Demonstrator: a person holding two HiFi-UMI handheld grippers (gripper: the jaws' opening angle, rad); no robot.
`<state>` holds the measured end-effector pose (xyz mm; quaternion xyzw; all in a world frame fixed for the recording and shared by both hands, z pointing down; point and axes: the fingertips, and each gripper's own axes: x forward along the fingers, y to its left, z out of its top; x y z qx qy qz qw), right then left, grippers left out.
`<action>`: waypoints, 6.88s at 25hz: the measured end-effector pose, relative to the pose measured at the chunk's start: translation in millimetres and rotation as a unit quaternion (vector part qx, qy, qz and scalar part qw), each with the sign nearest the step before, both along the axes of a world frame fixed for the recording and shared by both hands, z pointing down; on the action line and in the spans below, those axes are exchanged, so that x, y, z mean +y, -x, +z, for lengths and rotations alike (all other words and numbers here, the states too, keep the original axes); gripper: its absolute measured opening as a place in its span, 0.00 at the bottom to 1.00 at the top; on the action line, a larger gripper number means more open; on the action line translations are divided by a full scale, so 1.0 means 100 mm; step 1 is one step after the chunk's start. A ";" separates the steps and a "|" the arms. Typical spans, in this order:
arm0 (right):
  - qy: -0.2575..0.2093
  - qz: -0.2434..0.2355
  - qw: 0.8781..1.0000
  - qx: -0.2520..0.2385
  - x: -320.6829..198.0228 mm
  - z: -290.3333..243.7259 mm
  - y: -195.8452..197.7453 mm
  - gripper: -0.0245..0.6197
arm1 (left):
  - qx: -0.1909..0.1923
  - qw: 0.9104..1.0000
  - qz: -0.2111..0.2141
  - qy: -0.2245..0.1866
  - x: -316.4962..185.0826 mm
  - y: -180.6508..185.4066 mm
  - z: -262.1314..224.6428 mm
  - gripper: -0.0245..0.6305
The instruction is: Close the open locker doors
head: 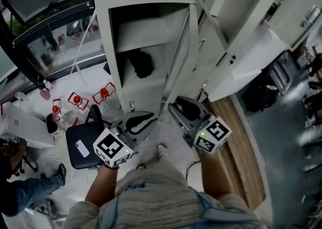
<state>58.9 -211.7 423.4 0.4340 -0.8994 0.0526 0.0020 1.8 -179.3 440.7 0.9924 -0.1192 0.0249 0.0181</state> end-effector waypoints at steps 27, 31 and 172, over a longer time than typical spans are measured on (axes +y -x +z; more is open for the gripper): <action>-0.024 -0.061 0.996 0.057 -0.35 -0.08 0.51 0.20 | -0.018 0.998 -0.055 -0.004 -0.24 0.32 0.05 0.10; -0.021 -0.060 0.996 0.057 -0.40 -0.08 0.55 0.20 | -0.017 0.998 -0.059 -0.007 -0.28 0.35 0.04 0.10; -0.031 0.000 0.998 0.051 -1.37 -0.27 1.01 0.12 | -0.013 0.993 -0.113 -0.040 -1.02 0.80 -0.26 0.10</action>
